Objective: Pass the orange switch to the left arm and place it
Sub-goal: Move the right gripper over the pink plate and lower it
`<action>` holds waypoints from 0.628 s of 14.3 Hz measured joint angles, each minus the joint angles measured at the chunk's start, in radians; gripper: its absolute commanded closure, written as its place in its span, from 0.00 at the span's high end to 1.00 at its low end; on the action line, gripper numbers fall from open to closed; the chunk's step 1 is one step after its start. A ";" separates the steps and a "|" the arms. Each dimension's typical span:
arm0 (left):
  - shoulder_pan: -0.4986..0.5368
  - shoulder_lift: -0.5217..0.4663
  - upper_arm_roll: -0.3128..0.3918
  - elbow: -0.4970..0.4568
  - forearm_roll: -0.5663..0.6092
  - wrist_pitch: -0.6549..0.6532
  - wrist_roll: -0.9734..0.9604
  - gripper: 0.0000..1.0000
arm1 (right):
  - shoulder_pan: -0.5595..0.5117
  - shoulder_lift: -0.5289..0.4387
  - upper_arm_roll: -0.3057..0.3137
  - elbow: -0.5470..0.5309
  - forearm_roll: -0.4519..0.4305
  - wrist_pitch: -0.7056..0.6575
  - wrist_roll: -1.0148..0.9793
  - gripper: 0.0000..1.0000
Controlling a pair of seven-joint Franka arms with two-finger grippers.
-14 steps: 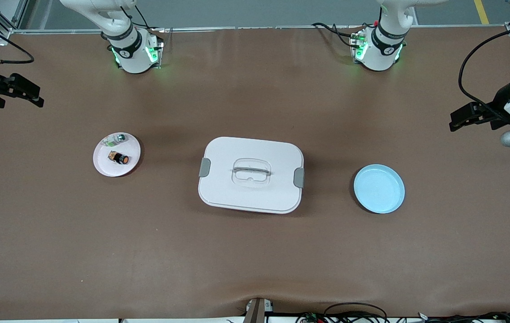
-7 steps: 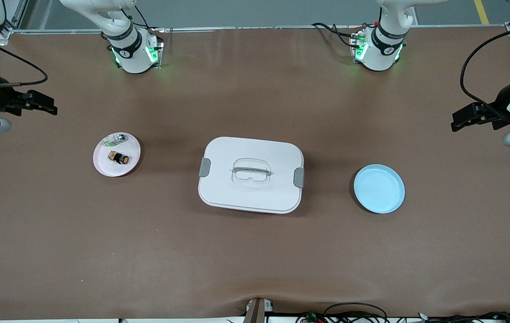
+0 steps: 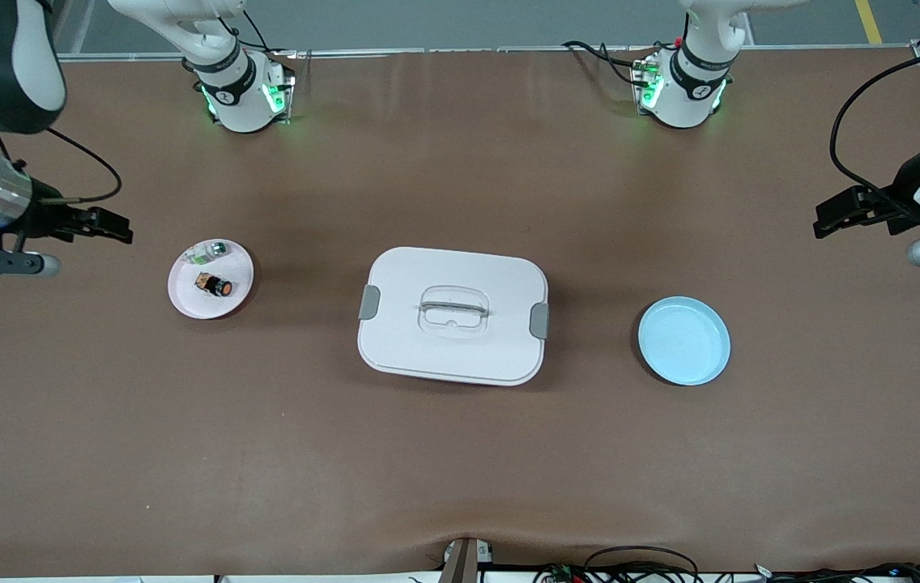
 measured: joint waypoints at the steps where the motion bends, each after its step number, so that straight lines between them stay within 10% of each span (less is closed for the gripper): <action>1: -0.002 0.000 0.000 0.000 0.000 0.000 0.000 1.00 | 0.000 0.000 0.000 -0.040 0.000 0.047 0.023 1.00; 9: 0.001 0.001 0.000 0.000 0.000 0.000 0.000 1.00 | 0.000 0.009 0.000 -0.344 0.001 0.428 0.101 1.00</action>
